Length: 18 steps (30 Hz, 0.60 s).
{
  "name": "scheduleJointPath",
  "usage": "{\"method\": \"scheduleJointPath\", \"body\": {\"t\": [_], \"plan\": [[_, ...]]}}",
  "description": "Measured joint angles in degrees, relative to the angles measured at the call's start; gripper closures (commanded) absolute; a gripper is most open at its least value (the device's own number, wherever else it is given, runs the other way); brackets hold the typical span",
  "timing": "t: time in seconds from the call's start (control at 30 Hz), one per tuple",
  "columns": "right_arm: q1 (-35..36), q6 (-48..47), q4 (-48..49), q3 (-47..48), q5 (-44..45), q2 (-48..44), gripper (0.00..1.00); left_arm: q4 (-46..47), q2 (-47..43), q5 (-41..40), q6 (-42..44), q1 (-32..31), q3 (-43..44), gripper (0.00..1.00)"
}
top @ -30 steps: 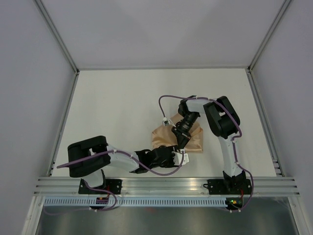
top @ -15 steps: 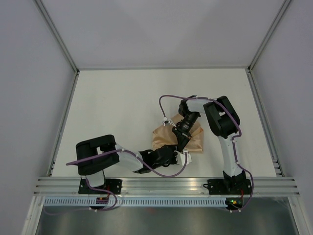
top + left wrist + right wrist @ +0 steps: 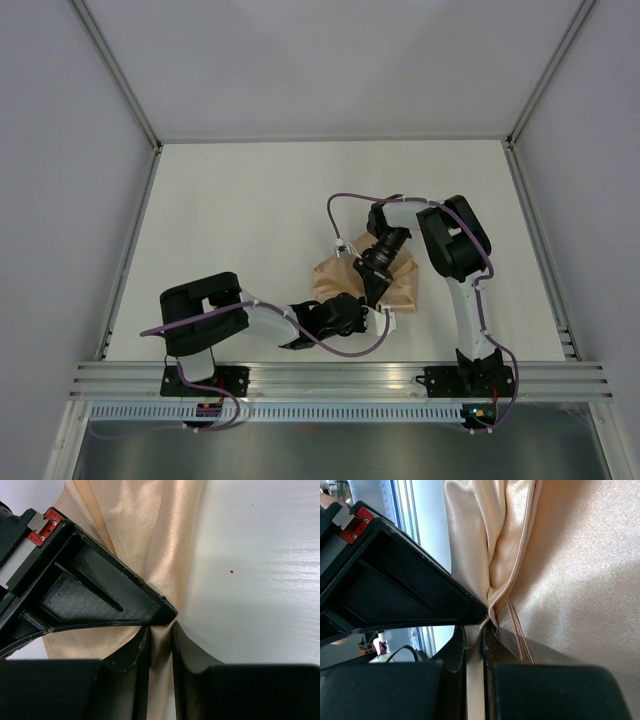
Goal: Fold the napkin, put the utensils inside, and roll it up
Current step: Roll the napkin with the utensil
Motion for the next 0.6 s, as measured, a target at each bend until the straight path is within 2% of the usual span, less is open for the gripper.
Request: {"method": "scheduleJointPath", "body": {"t": [0.03, 0.07, 0.13, 0.23, 0.4, 0.6], "plan": [[-0.09, 0.00, -0.02, 0.00, 0.02, 0.00, 0.89, -0.42, -0.02, 0.48, -0.02, 0.24, 0.22, 0.98], [-0.24, 0.02, -0.09, -0.04, 0.02, -0.02, 0.75, -1.20, -0.11, 1.38, -0.15, 0.59, 0.61, 0.98], [-0.59, 0.61, -0.17, -0.28, -0.15, -0.31, 0.61, -2.49, -0.28, 3.34, -0.57, 1.42, 1.29, 0.98], [-1.01, 1.16, -0.04, -1.09, -0.02, -2.25, 0.50, -4.52, -0.59, 7.85, -2.38, 3.48, 2.40, 0.98], [-3.43, 1.11, 3.13, -0.90, 0.79, -7.26, 0.47, -8.70, -0.68, 15.28, -6.47, 7.23, 4.63, 0.98], [-11.37, 4.52, 6.60, 1.14, -1.14, -15.45, 0.46, -11.32, -0.76, 25.14, -12.28, 11.98, 5.90, 0.98]]}}
